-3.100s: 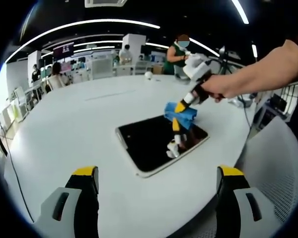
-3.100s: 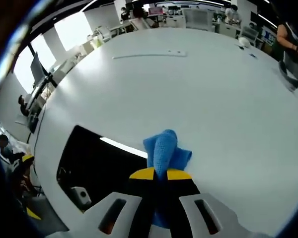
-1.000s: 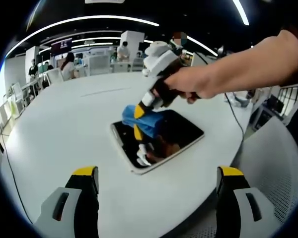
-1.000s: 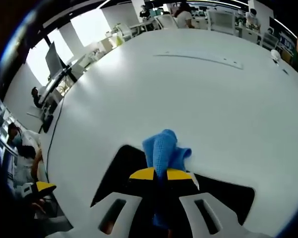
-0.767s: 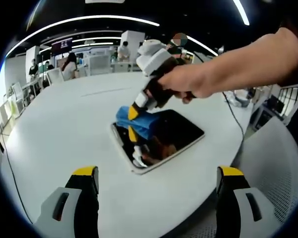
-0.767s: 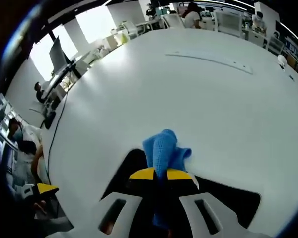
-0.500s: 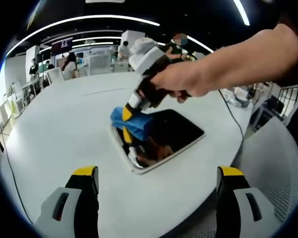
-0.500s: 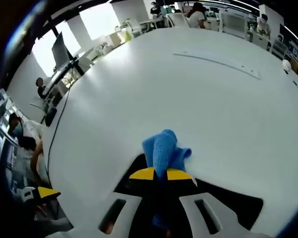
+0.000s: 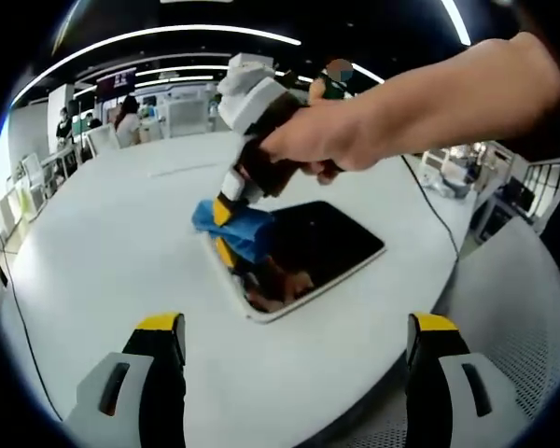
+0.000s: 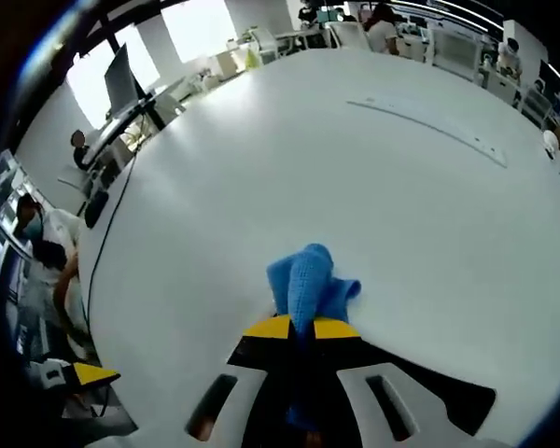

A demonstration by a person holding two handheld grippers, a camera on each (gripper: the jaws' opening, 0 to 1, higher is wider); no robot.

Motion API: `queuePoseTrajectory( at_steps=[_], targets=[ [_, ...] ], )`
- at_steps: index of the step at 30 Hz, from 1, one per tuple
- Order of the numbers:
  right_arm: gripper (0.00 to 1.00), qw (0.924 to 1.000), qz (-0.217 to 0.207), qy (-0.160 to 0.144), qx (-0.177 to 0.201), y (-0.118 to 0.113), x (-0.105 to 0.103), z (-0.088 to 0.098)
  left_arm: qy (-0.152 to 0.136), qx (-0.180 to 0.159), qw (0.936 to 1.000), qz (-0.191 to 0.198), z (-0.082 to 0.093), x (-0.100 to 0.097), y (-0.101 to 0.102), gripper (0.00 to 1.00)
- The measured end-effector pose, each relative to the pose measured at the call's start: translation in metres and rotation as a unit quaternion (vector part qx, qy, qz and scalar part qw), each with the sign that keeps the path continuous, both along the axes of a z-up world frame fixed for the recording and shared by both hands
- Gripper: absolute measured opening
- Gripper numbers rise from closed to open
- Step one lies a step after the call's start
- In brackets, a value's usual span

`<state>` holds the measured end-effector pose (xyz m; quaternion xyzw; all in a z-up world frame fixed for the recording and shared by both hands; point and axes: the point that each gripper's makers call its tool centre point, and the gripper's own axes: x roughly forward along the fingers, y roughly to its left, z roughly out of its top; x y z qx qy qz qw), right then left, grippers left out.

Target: Wipe the mirror surface with the cleaning cloth until all visible marks leave the cleaned area.

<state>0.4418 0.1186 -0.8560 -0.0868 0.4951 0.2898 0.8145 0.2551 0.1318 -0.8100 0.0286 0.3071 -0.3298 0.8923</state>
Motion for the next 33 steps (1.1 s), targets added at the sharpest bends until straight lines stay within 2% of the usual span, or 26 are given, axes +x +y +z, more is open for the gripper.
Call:
queuePoseTrajectory(
  at_steps=[8,17,33],
  targets=[
    [0.01,1.0000,0.005,-0.001,0.000,-0.001,-0.002,0.001,0.004,-0.002,1.0000,0.005,0.003,-0.001,0.000,0.99],
    [0.01,0.9999,0.014,0.001,0.007,0.001,-0.025,0.006,0.004,-0.006,1.0000,0.004,0.004,-0.002,0.000,0.99],
    [0.01,0.9995,0.013,0.010,0.026,0.002,-0.043,0.007,0.010,-0.008,0.9999,0.007,0.003,-0.003,0.001,0.99]
  ],
)
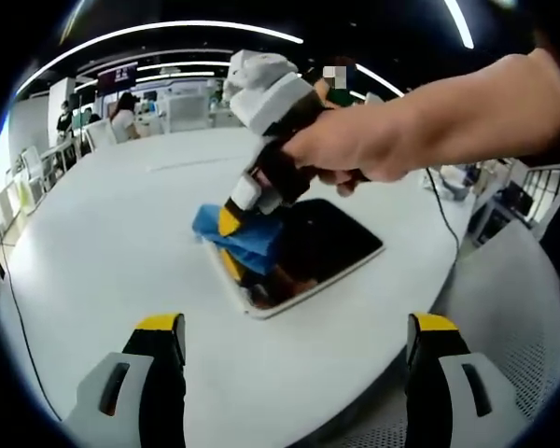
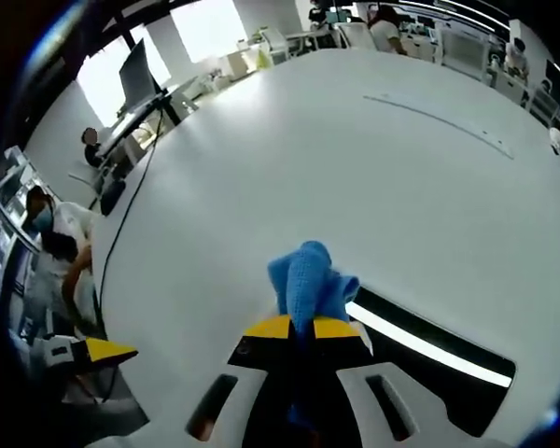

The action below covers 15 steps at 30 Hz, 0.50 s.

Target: Wipe the mirror surface with the cleaning cloth until all visible marks leave the cleaned area.

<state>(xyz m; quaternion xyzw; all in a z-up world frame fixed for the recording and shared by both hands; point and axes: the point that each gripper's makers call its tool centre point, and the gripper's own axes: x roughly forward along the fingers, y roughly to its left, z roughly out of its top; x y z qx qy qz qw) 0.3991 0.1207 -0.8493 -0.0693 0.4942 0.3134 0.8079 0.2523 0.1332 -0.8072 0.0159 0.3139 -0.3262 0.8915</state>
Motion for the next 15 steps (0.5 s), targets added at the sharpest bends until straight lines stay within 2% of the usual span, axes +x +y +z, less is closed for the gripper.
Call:
queuePoseTrajectory(
  at_steps=[15],
  targets=[
    [0.01,0.9999,0.007,0.006,0.008,0.002,-0.021,-0.001,-0.002,0.000,1.0000,0.006,-0.004,0.003,0.002,0.99]
  ],
)
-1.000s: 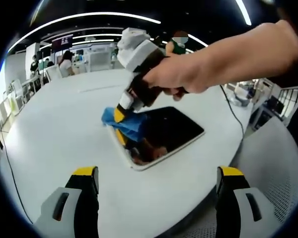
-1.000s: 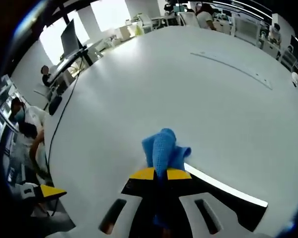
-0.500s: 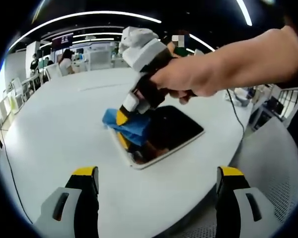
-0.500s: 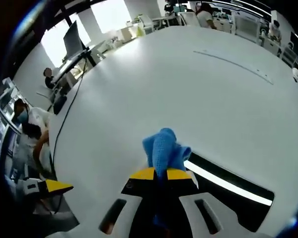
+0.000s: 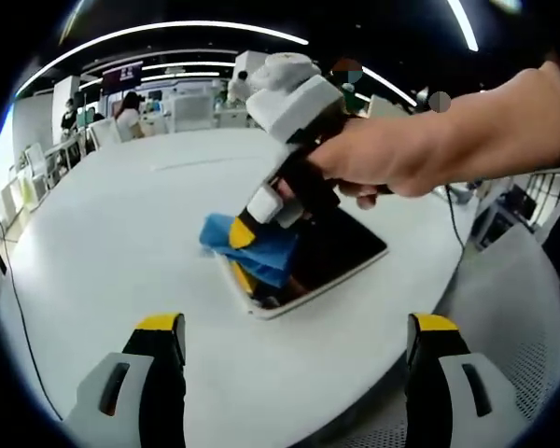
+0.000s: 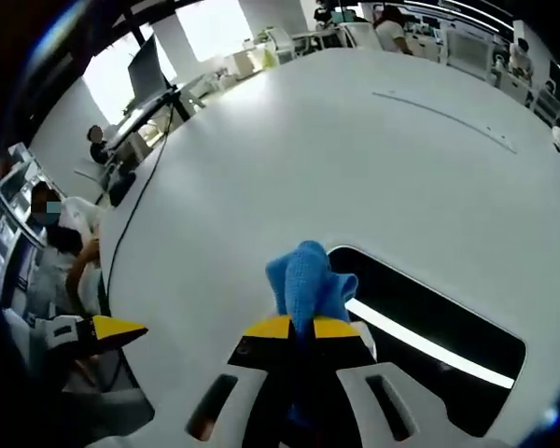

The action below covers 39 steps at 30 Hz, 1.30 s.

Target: Wipe the mirror surface with the cleaning cloth until all visible marks leave the cleaned area.

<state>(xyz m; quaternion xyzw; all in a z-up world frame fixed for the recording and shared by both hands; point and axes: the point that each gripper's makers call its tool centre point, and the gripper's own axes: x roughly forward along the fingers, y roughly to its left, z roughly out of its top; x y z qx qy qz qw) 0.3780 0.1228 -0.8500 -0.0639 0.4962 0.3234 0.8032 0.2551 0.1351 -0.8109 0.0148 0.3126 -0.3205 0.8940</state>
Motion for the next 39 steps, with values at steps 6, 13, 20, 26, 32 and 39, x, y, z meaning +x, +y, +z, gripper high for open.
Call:
queuePoseTrajectory(
  at_steps=[6,13,20,26,32,39],
  targets=[
    [0.01,1.0000,0.004,0.002,-0.001,0.001,0.000,0.000,-0.003,0.005,1.0000,0.002,0.001,0.000,0.001,0.99],
    [0.01,0.9999,0.009,0.005,0.001,0.003,-0.006,0.000,-0.004,0.006,1.0000,0.003,0.002,0.000,0.001,0.99],
    [0.01,0.9999,0.012,0.004,0.006,0.003,-0.007,0.000,-0.004,0.006,1.0000,0.005,0.003,0.000,0.002,0.99],
    [0.01,0.9998,0.015,0.000,0.010,0.002,-0.007,0.000,-0.004,0.010,0.9999,0.003,0.003,-0.001,0.001,0.99],
    [0.01,0.9998,0.014,0.001,0.012,-0.001,-0.006,-0.001,-0.005,0.012,0.9999,0.007,0.003,0.000,0.003,0.99],
    [0.01,0.9999,0.002,0.006,0.015,-0.019,-0.001,-0.003,-0.009,0.012,0.9998,0.010,0.004,0.001,0.004,0.99]
  ],
)
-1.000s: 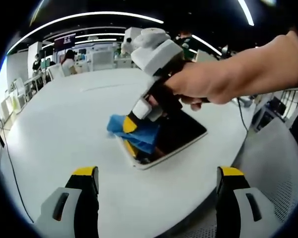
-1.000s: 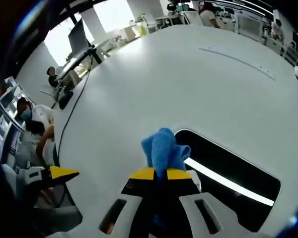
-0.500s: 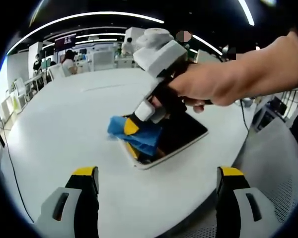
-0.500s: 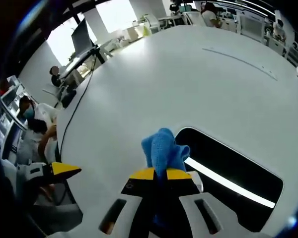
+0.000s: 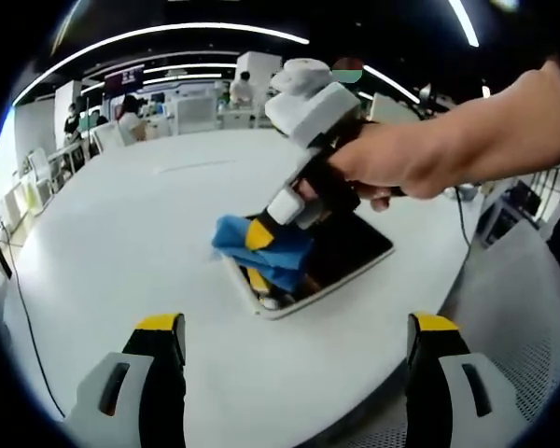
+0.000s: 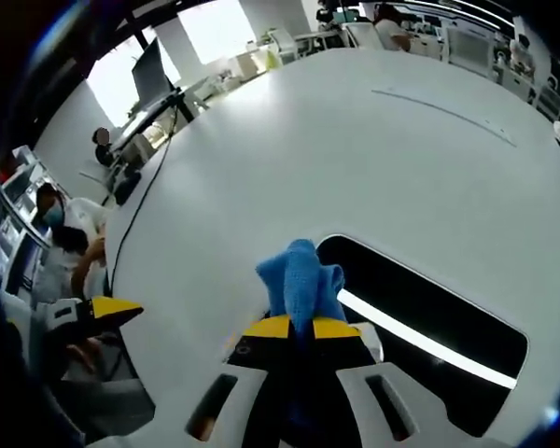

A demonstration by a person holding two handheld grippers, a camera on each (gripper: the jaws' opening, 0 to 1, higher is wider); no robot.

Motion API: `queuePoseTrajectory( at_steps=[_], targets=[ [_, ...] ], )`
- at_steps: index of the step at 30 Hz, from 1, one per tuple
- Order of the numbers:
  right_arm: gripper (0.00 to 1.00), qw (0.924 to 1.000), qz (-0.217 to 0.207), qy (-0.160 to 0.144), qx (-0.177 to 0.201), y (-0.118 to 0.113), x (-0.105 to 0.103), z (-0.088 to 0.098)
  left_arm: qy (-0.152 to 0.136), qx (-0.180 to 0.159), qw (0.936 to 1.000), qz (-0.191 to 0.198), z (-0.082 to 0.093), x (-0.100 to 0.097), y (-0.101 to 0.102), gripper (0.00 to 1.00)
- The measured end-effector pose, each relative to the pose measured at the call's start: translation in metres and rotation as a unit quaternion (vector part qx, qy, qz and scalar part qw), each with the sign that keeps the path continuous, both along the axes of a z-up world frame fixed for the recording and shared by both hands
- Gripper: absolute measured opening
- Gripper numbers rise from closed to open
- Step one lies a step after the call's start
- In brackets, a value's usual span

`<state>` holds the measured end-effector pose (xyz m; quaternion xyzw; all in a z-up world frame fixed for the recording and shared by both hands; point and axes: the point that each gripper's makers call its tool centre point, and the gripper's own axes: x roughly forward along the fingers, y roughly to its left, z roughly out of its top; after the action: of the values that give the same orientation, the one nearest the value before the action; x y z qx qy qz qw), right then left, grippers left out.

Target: Wipe the mirror surface with the cleaning cloth until all visible marks leave the cleaned area.

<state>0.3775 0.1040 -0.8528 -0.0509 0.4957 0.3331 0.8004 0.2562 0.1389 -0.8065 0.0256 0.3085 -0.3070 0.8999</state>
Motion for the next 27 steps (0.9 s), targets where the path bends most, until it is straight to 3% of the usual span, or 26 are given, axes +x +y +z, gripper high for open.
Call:
queuePoseTrajectory(
  at_steps=[12,27],
  targets=[
    [0.01,1.0000,-0.008,0.001,-0.005,-0.031,0.000,-0.001,-0.004,-0.001,1.0000,-0.003,0.000,0.001,-0.002,0.99],
    [0.00,0.9999,-0.015,0.002,-0.001,-0.036,-0.001,0.000,-0.001,0.004,1.0000,-0.007,-0.005,0.001,-0.001,0.99]
  ],
)
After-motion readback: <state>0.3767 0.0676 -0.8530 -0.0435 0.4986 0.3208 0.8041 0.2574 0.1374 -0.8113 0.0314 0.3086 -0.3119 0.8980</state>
